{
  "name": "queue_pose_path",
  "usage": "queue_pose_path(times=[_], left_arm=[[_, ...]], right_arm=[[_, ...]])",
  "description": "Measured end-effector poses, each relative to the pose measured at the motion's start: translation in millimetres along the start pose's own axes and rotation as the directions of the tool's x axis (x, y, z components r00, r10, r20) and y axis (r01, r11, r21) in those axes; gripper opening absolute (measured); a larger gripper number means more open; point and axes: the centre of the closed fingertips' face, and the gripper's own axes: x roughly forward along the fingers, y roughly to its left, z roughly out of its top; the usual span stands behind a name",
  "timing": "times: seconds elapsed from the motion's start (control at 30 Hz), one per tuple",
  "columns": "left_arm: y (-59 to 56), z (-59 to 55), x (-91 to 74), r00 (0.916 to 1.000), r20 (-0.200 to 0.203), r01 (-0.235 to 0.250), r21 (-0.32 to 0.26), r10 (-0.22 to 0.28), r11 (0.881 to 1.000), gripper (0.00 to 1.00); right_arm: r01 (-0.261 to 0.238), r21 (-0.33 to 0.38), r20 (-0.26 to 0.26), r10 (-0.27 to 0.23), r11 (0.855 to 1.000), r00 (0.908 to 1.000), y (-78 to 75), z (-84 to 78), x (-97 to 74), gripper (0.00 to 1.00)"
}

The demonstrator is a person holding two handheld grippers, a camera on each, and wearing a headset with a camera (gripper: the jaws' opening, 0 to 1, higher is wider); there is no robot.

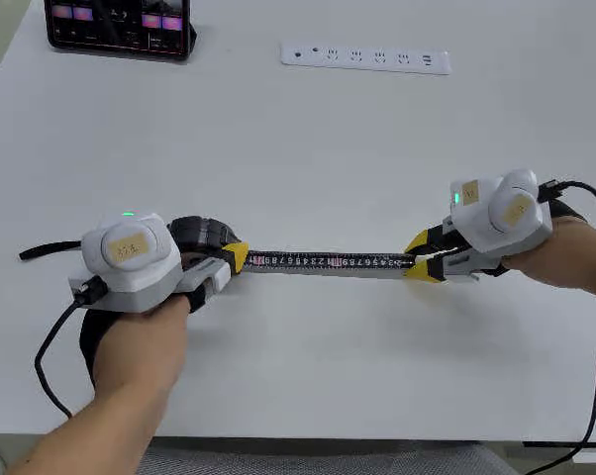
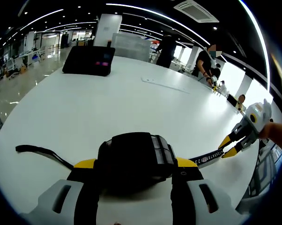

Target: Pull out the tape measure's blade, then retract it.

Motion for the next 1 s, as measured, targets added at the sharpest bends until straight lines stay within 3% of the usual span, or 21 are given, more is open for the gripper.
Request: queue_pose_path(times=[1.0], left_arm=[[1.1, 0.5, 1.3, 0.9996, 0.000, 0.027, -0.026, -0.027, 0.999, 0.58]], right_arm=[[-0.035, -0.010, 0.062, 0.035, 0.999, 0.9975, 2.8, 45.0, 25.9, 0.11]])
